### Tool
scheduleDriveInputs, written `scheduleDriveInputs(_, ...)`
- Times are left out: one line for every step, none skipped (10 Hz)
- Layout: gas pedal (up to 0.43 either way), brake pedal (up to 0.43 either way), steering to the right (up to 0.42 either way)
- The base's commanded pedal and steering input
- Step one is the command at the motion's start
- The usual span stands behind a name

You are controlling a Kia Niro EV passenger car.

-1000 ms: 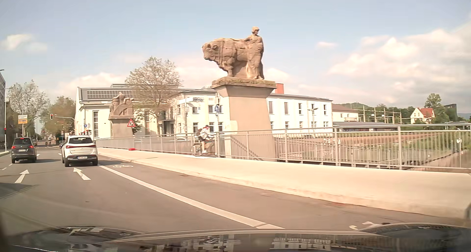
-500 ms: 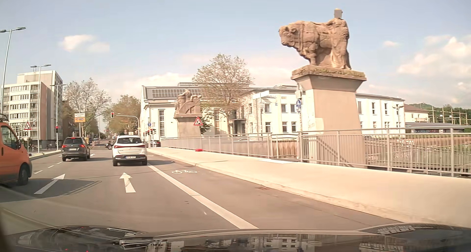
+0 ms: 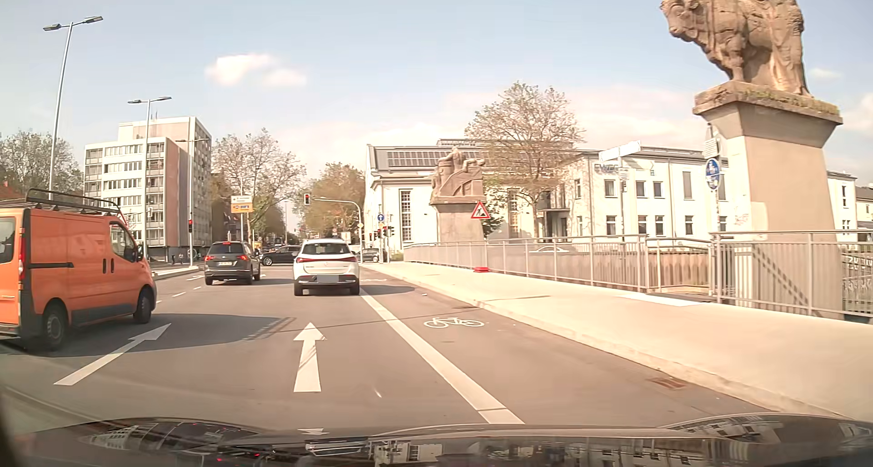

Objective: Follow the waypoints while adhering to traffic rules and regulations

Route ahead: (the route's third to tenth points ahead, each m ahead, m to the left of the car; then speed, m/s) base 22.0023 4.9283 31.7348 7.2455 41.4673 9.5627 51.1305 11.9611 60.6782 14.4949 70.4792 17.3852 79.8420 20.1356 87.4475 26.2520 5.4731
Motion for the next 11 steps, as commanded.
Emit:
scheduleDriveInputs(0.098, 0.000, -0.243)
scheduleDriveInputs(0.098, 0.000, -0.228)
scheduleDriveInputs(0.098, 0.000, -0.212)
scheduleDriveInputs(0.087, 0.000, -0.190)
scheduleDriveInputs(0.087, 0.000, -0.159)
scheduleDriveInputs(0.087, 0.000, -0.135)
scheduleDriveInputs(0.079, 0.000, -0.111)
scheduleDriveInputs(0.067, 0.000, -0.090)
scheduleDriveInputs(0.059, 0.000, -0.073)
scheduleDriveInputs(0.059, 0.000, -0.057)
scheduleDriveInputs(0.059, 0.000, -0.044)
